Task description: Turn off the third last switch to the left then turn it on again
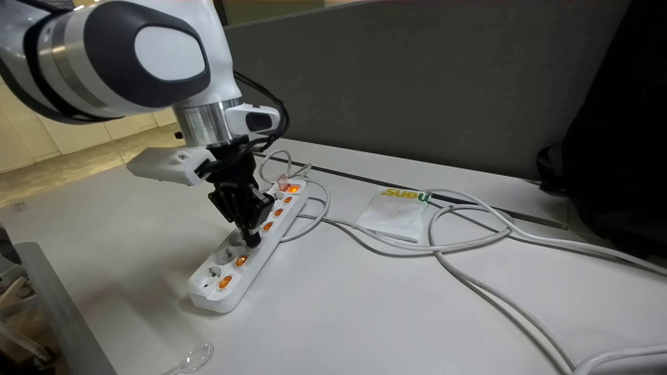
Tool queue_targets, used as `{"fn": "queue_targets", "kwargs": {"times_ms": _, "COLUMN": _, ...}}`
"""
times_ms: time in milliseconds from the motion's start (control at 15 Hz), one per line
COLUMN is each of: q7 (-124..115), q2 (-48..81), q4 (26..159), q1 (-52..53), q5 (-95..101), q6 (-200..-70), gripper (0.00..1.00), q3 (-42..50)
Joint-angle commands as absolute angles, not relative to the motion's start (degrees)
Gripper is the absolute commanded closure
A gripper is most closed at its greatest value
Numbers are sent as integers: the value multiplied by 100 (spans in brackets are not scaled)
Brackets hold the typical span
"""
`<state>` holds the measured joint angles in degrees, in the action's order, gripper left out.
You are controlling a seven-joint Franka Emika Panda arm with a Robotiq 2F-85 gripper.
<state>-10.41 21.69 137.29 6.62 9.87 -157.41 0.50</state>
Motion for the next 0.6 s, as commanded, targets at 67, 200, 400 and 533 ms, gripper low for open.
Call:
{"fn": "queue_targets", "kwargs": {"times_ms": 67, "q7": -1017, "q2": 2418, "q4": 13479, "q1": 765, "q5": 945, "q6": -15572, "gripper": 100, "q3": 108}}
{"fn": "queue_targets", "kwargs": {"times_ms": 200, "q7": -1031, "q2": 2506, "q4": 13411, "q1": 784, "q5": 962, "q6": -15511, "gripper": 100, "q3": 115}}
{"fn": "queue_targets", "kwargs": {"times_ms": 400, "q7": -1191, "q2": 2647, "q4": 13365, "q1": 859, "q5": 1006, "q6": -15666, "gripper": 100, "q3": 163}}
{"fn": "queue_targets", "kwargs": {"times_ms": 533, "q7": -1334, "q2": 2732, "q4": 13395, "q1": 979, "q5": 1141, "q6": -15898, "gripper": 100, "q3": 272}}
